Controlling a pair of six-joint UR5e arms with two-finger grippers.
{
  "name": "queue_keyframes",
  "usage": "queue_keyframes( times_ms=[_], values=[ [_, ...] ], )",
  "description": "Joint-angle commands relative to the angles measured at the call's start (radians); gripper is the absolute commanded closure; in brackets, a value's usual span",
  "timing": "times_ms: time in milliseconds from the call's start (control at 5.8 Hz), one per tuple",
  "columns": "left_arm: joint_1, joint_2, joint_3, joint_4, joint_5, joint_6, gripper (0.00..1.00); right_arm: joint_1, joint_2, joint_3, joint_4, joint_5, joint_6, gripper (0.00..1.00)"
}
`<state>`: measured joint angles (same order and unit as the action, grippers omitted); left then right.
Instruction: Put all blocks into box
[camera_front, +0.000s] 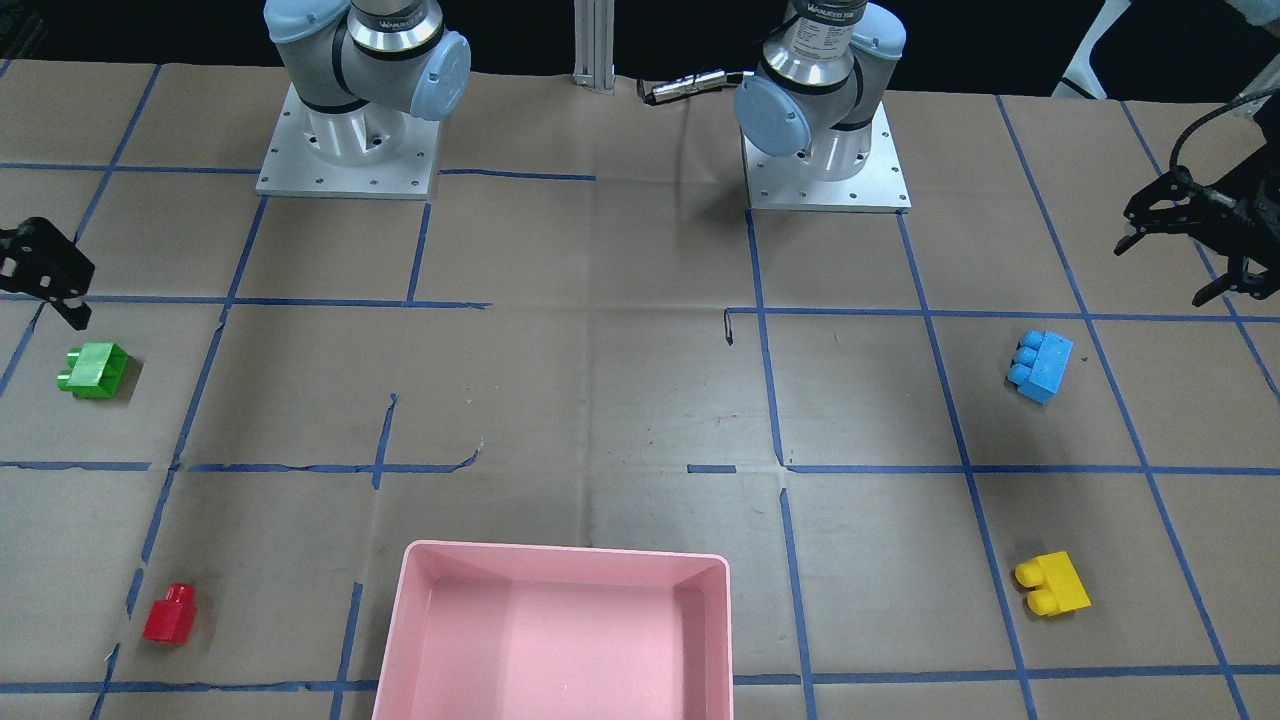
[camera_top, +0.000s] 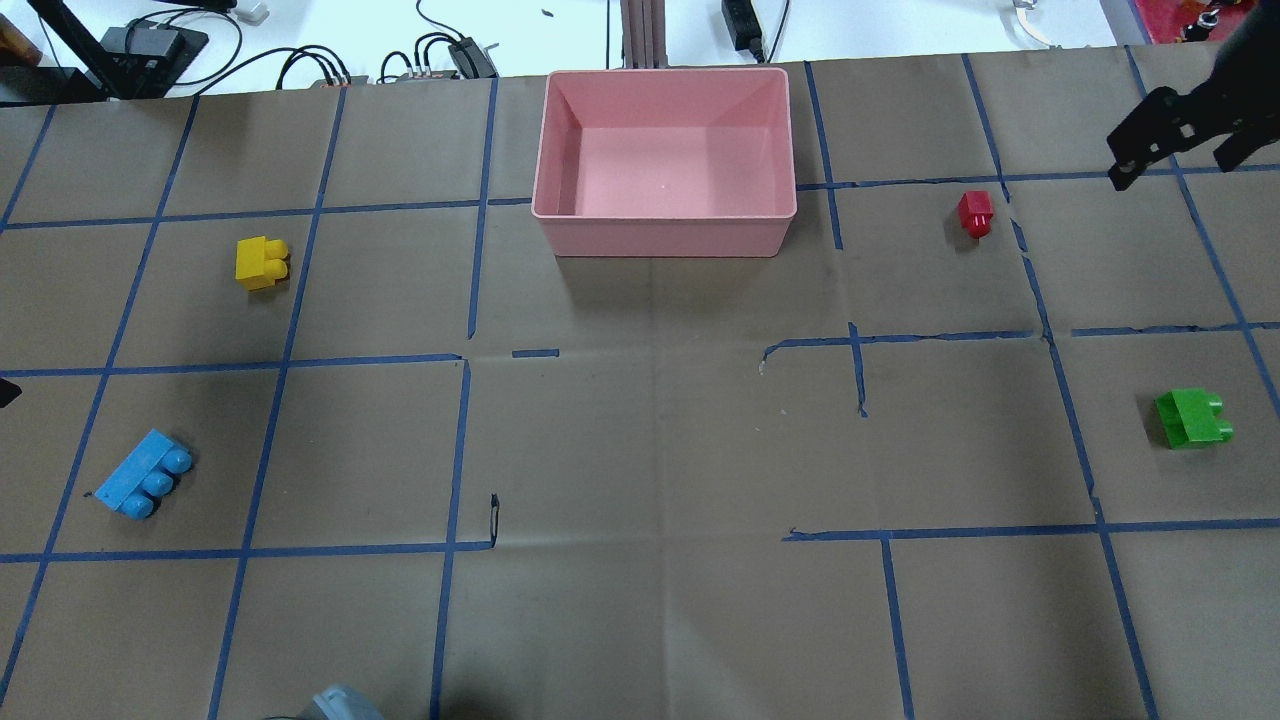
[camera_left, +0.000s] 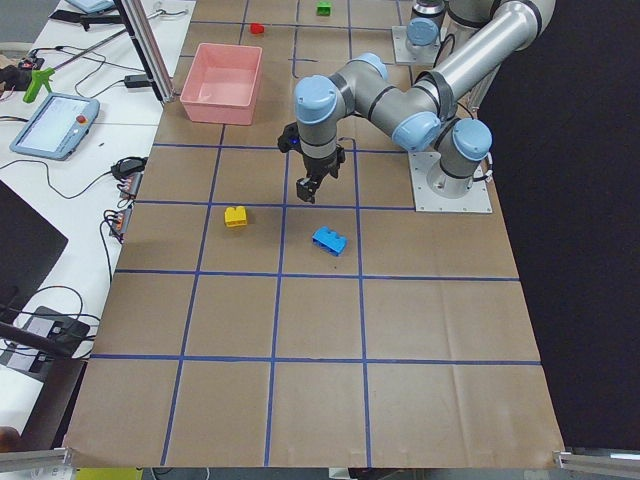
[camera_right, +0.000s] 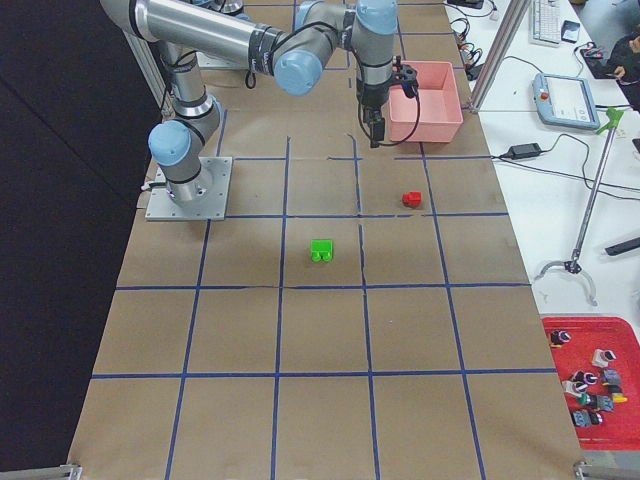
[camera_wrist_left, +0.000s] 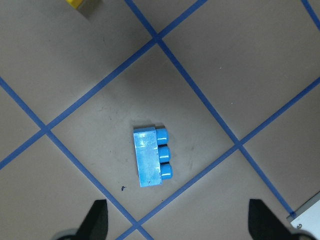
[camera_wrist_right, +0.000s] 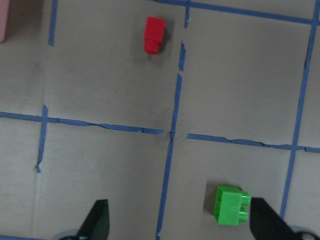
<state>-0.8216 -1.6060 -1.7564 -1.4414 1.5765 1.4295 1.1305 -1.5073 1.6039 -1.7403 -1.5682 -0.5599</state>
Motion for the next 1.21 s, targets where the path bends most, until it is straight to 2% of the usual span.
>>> queue_keyframes(
  times_ms=[0, 172, 345, 690, 1034],
  values=[
    [0.006, -0.055, -0.146, 0.259, -0.001, -0.010, 0.01, -0.159, -0.007, 0.167, -0.148, -0.004, -0.077, 0.00],
    [0.006, -0.087, -0.207, 0.377, -0.001, -0.067, 0.01, -0.211, -0.007, 0.285, -0.311, -0.009, -0.150, 0.00],
    [0.006, -0.107, -0.254, 0.416, -0.007, -0.076, 0.01, -0.300, 0.001, 0.353, -0.323, 0.005, -0.162, 0.00],
    [0.007, -0.187, -0.337, 0.615, -0.012, -0.080, 0.01, -0.313, 0.044, 0.463, -0.533, 0.019, -0.166, 0.00],
    [0.033, -0.245, -0.363, 0.667, -0.015, -0.080, 0.01, -0.316, 0.126, 0.488, -0.590, 0.019, -0.167, 0.01]
  ],
)
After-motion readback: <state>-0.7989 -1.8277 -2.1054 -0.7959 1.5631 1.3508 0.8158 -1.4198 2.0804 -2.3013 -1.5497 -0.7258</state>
